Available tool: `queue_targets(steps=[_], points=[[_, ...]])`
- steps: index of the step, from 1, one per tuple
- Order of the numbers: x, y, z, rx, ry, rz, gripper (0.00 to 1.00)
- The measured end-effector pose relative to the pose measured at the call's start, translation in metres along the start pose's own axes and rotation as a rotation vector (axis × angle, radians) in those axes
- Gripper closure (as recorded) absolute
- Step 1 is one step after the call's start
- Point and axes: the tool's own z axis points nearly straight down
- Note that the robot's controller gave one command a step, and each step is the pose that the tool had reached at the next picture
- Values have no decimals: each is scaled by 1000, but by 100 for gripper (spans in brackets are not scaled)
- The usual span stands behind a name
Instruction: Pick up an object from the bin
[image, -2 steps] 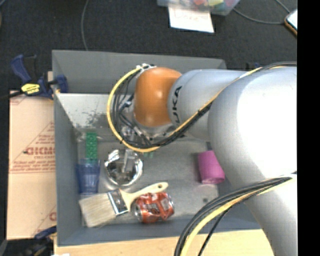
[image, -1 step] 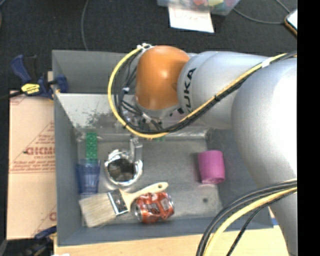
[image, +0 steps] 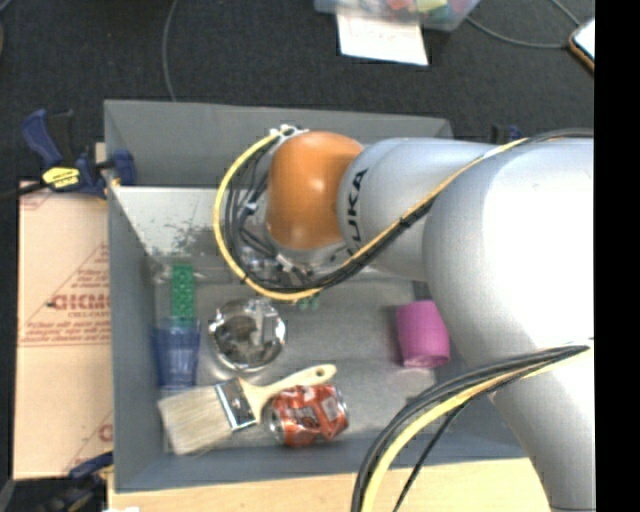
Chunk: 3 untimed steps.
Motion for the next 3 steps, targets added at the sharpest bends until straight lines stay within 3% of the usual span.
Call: queue_targets(steps=[1,2,3], points=[[4,6,-20,-1,-21,-68,100],[4,6,-20,-1,-21,-67,100],[10,-6,-105,-3,-32,31,100]])
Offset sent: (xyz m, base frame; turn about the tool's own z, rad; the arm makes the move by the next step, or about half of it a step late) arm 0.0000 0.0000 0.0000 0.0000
